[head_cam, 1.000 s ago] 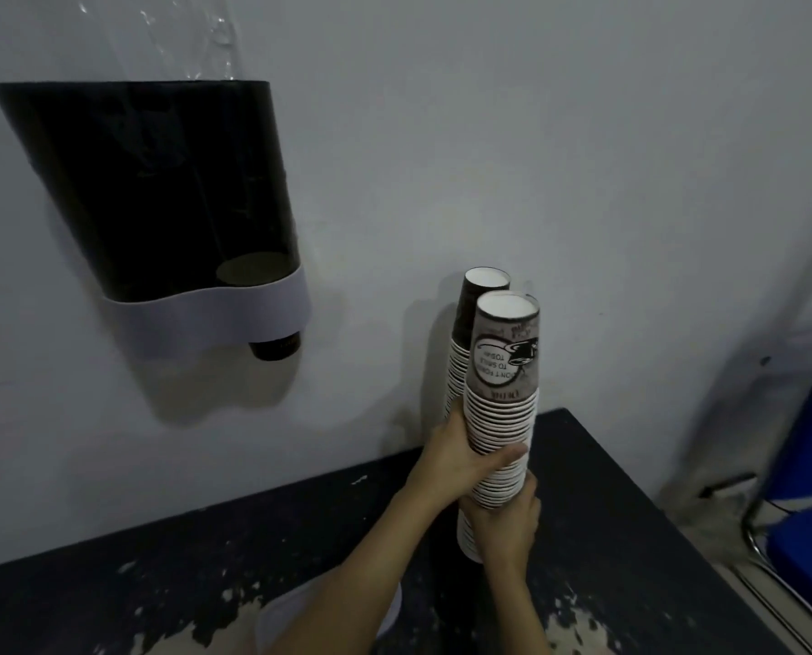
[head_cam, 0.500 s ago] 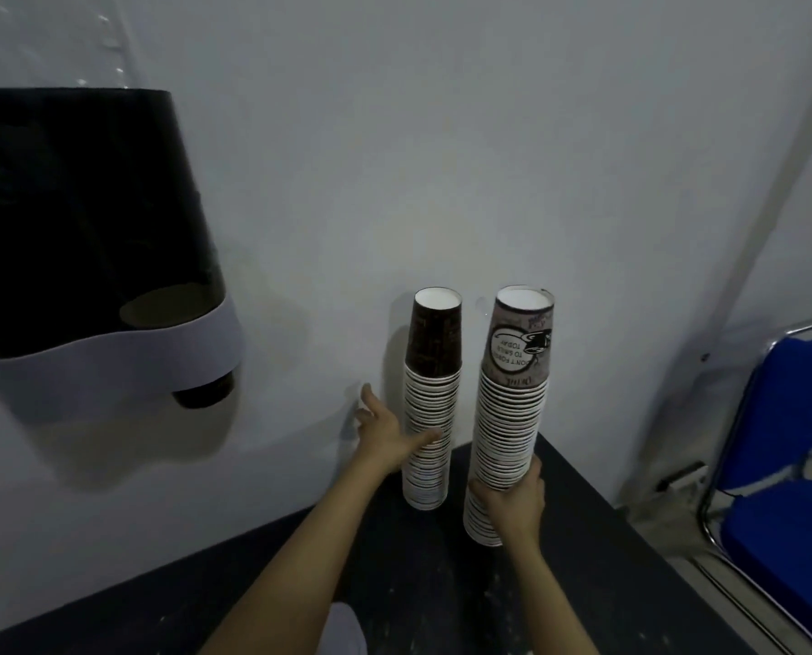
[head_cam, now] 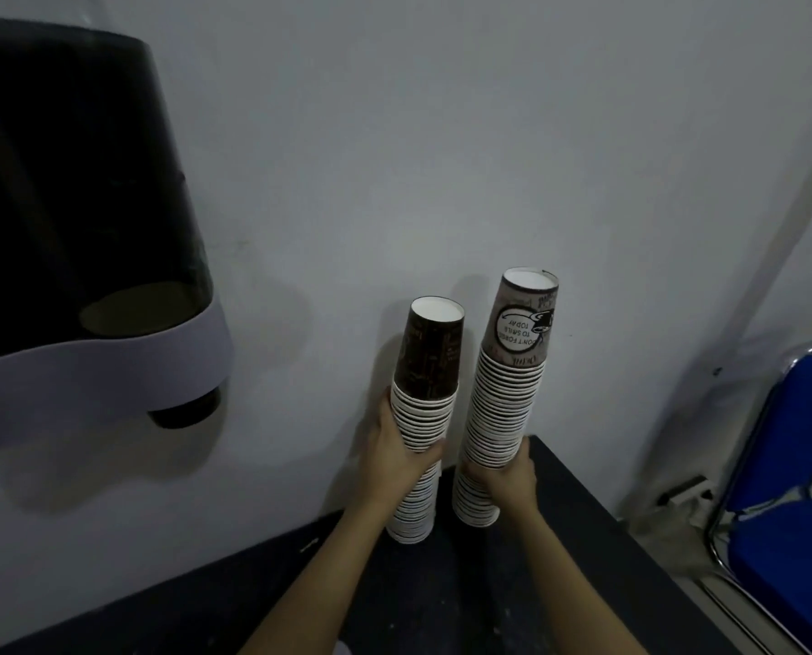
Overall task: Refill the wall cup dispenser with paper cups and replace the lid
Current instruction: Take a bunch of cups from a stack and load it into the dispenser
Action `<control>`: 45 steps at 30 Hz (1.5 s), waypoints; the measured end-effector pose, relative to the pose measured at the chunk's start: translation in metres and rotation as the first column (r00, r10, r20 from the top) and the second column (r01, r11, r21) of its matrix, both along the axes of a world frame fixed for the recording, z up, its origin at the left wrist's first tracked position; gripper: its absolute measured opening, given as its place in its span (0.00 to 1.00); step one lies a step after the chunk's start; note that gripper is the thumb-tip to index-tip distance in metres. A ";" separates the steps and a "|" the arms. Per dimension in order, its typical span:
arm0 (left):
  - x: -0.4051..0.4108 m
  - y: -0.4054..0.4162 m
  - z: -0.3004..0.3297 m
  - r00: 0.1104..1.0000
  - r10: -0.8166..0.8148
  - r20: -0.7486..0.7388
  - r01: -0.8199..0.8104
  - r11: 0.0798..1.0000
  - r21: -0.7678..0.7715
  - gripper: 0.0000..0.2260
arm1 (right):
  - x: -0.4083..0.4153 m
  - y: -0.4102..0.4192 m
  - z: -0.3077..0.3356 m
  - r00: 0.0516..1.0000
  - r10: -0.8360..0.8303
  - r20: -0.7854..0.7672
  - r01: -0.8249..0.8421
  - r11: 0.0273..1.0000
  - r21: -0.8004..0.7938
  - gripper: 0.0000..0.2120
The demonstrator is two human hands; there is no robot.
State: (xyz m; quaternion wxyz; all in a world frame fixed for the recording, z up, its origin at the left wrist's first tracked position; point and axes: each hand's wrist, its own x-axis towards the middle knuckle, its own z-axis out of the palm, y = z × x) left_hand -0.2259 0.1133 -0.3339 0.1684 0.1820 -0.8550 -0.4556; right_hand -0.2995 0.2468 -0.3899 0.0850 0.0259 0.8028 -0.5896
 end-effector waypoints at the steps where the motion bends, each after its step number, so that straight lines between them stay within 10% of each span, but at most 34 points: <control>1: 0.007 -0.005 -0.001 1.000 0.027 0.008 -0.027 1.000 -0.003 0.44 | 0.001 -0.003 -0.001 1.000 0.022 0.003 -0.022 1.000 0.001 0.42; 14: 0.064 -0.033 0.003 0.987 0.155 0.031 -0.157 0.987 0.045 0.45 | 0.023 -0.022 0.017 0.955 0.203 0.215 -0.215 0.976 0.035 0.48; 18: 0.066 -0.031 0.005 0.987 0.161 0.027 -0.163 0.983 0.086 0.44 | 0.055 -0.009 0.068 0.788 0.510 0.344 -0.614 0.693 0.379 0.27; 20: 0.068 -0.030 0.006 0.986 0.166 0.025 -0.167 0.982 0.087 0.44 | 0.071 -0.014 0.097 0.715 0.650 0.257 -0.698 0.644 0.312 0.19; 25: 0.073 -0.032 0.006 0.987 0.159 0.027 -0.161 0.979 0.129 0.42 | 0.086 -0.058 0.117 0.807 0.553 -0.207 -0.555 0.830 0.054 0.50; 28: 0.074 -0.033 0.006 0.986 0.168 0.016 -0.168 0.974 0.154 0.39 | 0.088 -0.079 0.120 0.783 0.529 -0.327 -0.560 0.829 0.002 0.44; 45: 0.076 -0.031 0.009 0.989 0.150 0.008 -0.149 0.972 0.181 0.40 | 0.086 -0.080 0.130 0.758 0.492 -0.428 -0.523 0.851 0.050 0.34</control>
